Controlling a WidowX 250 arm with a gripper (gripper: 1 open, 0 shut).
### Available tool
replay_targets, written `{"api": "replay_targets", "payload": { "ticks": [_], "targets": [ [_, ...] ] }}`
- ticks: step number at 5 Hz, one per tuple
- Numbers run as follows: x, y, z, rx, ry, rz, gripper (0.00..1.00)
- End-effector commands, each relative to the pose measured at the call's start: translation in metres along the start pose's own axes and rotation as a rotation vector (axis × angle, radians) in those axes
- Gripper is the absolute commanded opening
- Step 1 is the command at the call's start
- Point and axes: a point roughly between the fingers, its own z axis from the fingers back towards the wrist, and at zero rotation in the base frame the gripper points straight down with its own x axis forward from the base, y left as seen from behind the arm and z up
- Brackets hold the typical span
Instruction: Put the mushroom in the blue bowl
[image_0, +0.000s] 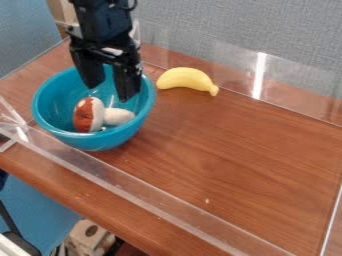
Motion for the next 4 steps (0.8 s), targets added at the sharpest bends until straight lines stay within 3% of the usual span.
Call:
{"api": "replay_targets", "payload": {
  "ticks": [1, 2, 4],
  "targets": [
    [0.014, 0.013, 0.023, 0.032, -0.054, 0.001, 0.00],
    [0.022, 0.019, 0.034, 0.046, -0.063, 0.008, 1.00],
    [0.018, 0.021, 0.035, 0.062, -0.063, 0.005, 1.00]
  ]
}}
